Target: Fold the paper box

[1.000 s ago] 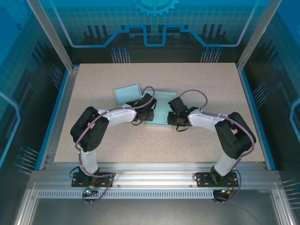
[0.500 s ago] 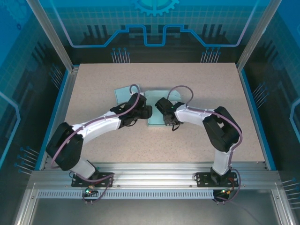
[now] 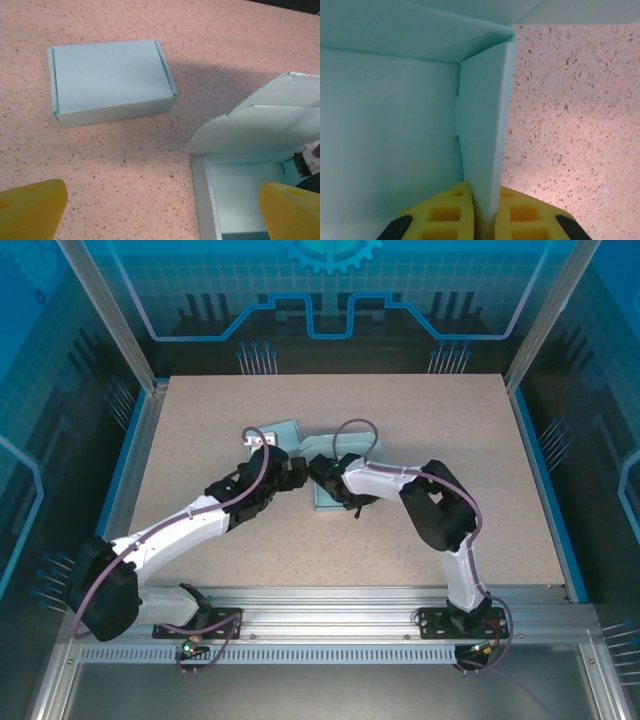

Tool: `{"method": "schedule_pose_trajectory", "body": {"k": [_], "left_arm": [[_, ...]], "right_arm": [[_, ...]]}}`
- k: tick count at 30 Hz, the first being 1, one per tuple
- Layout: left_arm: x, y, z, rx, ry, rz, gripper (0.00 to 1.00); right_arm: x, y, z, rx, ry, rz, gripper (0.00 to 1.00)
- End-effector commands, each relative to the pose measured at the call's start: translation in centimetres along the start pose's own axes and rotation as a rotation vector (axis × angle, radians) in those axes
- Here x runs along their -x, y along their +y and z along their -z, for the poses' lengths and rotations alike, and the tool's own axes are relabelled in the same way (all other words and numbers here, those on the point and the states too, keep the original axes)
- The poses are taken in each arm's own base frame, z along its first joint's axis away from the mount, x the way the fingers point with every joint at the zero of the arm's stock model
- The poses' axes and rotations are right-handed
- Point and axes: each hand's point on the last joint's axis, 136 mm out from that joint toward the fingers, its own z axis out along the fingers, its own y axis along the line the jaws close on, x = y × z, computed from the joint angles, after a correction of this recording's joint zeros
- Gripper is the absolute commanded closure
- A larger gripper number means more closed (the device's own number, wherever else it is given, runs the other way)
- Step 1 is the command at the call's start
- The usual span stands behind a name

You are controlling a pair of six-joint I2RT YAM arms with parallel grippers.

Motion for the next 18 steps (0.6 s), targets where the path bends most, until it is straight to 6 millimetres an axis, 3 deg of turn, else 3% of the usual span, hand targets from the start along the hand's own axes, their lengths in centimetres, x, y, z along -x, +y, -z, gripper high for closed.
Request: {"method": "schedule_pose_trajectory", "body": {"k": [1,7,14,18], "left_arm": [[0.3,1.6,0.4,0.051,-0.030,0.019,0.01],[0.8,2.4,0.5,0.074,-0.043,0.018,0.01],[0.9,2.2,0.3,0.061,-0.043,0.022,0.01],[0.4,2.3,0.1,0.064,-0.030,0.019,0.01]], "right_arm": [[-6.5,1.0,-3.3,-0.114,0.198,0.246,0.95],[-6.1,1.4,-1.8,-0.051,0.171,0.208,0.92],[-1.9,0.7,1.2,0.033,0.052,0.128,0.73],[-0.1,0.1,1.8,0.042,0.016,0.095,0.68]]}}
